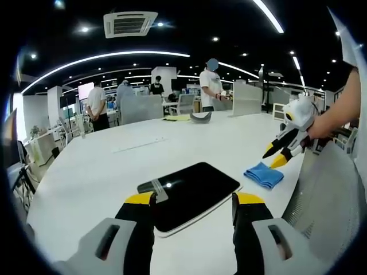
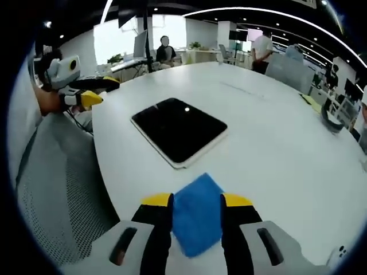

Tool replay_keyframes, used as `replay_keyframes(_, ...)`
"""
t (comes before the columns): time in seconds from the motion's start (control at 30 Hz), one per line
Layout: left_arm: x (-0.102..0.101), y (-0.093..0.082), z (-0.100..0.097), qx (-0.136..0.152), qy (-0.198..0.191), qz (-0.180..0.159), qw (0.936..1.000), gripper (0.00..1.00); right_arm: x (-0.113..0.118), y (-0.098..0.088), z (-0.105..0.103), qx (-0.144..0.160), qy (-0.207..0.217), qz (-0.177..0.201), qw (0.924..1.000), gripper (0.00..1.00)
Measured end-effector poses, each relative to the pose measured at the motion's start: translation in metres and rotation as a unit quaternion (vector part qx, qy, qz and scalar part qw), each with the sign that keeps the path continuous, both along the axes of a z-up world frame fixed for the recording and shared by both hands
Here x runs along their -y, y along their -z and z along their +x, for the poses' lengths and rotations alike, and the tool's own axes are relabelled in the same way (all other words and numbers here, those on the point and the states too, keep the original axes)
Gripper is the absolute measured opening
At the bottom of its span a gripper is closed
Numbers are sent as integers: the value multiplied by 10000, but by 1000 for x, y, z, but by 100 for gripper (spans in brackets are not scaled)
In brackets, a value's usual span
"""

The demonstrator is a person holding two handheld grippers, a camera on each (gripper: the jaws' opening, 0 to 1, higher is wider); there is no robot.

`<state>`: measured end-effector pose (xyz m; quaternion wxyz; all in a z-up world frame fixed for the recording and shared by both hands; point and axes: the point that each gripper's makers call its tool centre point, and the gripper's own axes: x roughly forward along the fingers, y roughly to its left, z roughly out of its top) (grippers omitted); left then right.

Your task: Wipe the mirror surface with the cleaning cloth until all visible marks leave the cleaned area.

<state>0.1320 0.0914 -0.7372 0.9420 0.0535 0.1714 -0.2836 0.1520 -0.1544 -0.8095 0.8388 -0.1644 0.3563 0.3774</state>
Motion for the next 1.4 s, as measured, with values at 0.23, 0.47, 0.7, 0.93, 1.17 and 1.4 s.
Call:
replay_keyframes(0.23, 0, 1, 0, -11, 21, 6, 10000, 53, 4, 20, 4, -272, -18, -187, 9995, 33)
replay_keyframes(0.47, 0, 1, 0, -29, 6, 2, 10000, 53, 4, 27, 4, -384, -88, -265, 9989, 31)
replay_keyframes(0.7, 0, 1, 0, -32, 20, 11, 10000, 52, 7, 36, -2, -462, -165, -374, 9981, 30)
replay_keyframes(0.93, 1, 2, 0, -47, 27, 20, 10000, 51, 6, 45, -6, -470, -284, -540, 9970, 28)
replay_keyframes(1.17, 1, 2, 0, -42, 38, 35, 10000, 51, 7, 44, -5, -441, -242, -546, 9972, 26)
replay_keyframes(1.4, 1, 2, 0, -38, 19, 34, 10000, 51, 7, 45, -5, -392, -271, -615, 9970, 25)
